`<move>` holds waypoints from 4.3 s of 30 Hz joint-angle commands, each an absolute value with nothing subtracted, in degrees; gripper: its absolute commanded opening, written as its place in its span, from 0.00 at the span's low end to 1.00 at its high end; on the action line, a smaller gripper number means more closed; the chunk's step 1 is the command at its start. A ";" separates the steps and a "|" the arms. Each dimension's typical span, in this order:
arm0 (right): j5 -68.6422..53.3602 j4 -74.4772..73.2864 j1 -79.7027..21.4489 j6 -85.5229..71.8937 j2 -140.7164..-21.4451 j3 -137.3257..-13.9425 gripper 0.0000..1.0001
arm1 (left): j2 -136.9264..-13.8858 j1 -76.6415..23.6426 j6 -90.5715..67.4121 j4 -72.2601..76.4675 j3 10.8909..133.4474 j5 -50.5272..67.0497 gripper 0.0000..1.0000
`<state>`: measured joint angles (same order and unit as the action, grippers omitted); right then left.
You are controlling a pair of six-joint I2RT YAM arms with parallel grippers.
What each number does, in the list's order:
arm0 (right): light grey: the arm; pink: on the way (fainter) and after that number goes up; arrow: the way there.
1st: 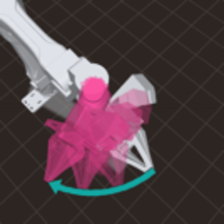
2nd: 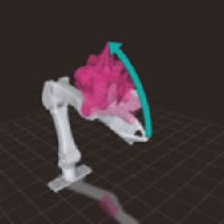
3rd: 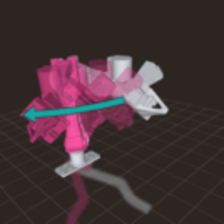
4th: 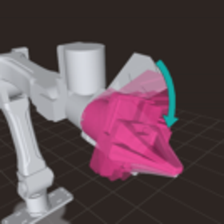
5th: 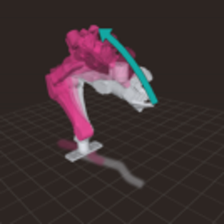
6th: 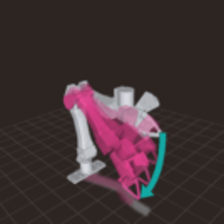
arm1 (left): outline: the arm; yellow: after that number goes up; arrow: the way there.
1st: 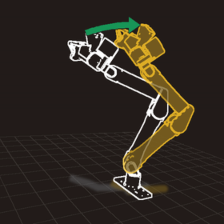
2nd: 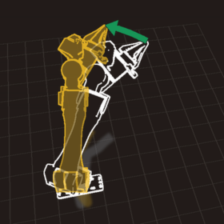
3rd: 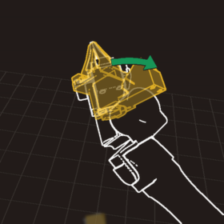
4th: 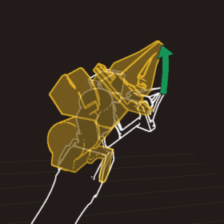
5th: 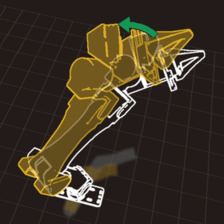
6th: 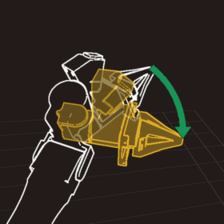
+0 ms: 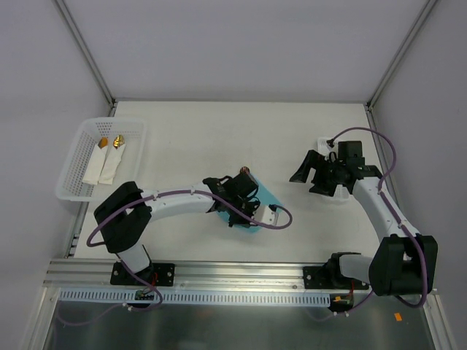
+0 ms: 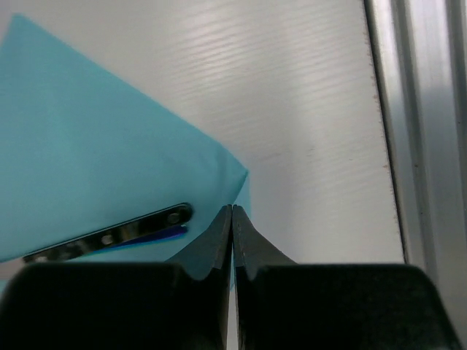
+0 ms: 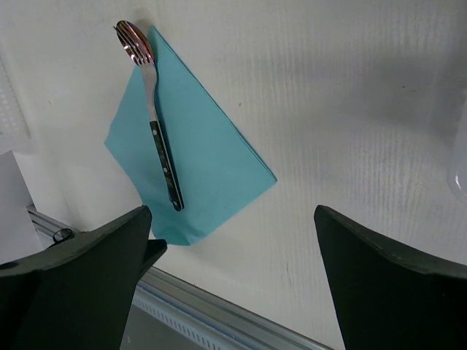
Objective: Place the utensils on the paper napkin and roll it up
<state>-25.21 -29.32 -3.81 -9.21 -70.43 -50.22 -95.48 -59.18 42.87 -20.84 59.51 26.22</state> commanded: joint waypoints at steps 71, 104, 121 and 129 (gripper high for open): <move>-39.29 32.26 -27.25 -53.09 -98.96 -28.65 0.16 | -107.14 -45.09 43.68 -19.25 71.90 29.97 0.00; -37.97 26.90 -27.33 -50.98 -100.81 -30.41 0.05 | -102.29 -38.85 5.98 -25.58 70.04 53.26 0.09; -38.58 24.43 -27.25 -49.48 -101.34 -32.43 0.04 | -113.02 -35.60 0.79 -25.14 71.02 49.48 0.03; -38.93 23.91 -27.25 -49.13 -100.99 -33.05 0.04 | -115.93 -34.90 0.18 -25.14 70.49 47.55 0.01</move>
<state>-39.18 26.09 -27.05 -49.47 -100.18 -31.86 -114.87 -35.53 0.86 -24.69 69.30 48.36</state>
